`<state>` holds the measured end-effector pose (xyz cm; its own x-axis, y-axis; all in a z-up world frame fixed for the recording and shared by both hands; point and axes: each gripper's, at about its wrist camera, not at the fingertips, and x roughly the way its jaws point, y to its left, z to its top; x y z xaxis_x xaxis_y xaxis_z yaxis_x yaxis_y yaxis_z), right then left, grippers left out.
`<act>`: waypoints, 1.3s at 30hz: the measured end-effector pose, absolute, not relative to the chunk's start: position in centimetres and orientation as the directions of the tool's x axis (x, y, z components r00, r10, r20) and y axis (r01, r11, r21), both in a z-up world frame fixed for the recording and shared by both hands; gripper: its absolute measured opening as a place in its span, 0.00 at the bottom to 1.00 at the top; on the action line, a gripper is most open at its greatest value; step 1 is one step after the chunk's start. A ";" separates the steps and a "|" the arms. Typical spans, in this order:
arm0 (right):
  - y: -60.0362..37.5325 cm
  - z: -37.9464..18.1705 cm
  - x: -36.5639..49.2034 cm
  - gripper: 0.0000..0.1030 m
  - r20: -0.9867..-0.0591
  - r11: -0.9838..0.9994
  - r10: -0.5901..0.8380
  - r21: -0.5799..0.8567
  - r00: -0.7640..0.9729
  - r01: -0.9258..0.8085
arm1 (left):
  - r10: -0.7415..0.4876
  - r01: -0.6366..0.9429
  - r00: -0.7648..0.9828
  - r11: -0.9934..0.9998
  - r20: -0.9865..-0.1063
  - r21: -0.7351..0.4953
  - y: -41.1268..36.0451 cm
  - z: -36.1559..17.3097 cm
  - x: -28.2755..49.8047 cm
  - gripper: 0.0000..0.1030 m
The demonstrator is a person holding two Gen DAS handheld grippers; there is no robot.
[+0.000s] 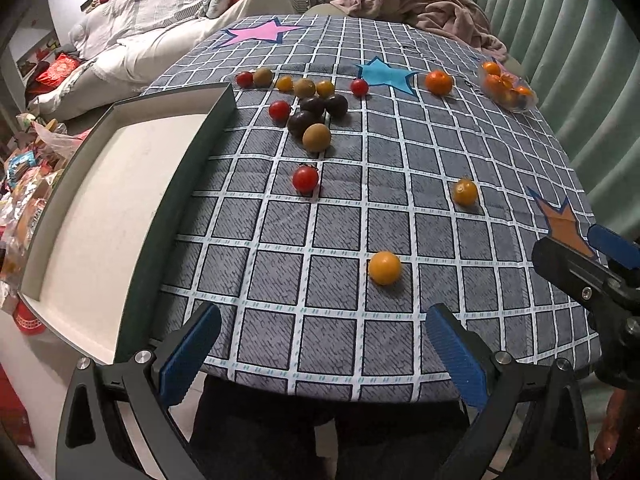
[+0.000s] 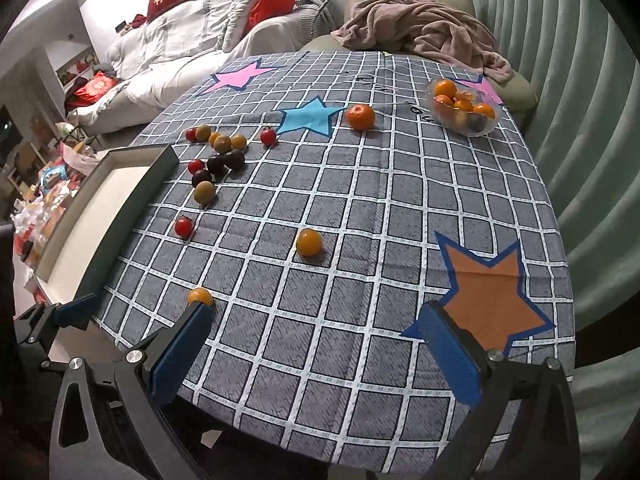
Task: Organize fruits
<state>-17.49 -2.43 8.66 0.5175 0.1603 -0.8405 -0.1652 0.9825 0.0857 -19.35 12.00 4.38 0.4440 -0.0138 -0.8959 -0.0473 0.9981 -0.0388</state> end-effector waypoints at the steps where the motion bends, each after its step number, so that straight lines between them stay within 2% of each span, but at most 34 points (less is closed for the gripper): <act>1: -2.4 8.6 -17.5 1.00 -0.841 0.983 0.160 0.086 0.517 -0.165 | -0.013 -0.047 0.442 0.998 -0.897 -0.038 12.0 4.4 -19.3 1.00; 39: -3.3 7.2 -17.3 1.00 -0.849 0.982 0.176 0.116 0.499 -0.149 | 0.037 -0.068 0.390 0.998 -0.920 0.011 11.2 2.5 -18.1 1.00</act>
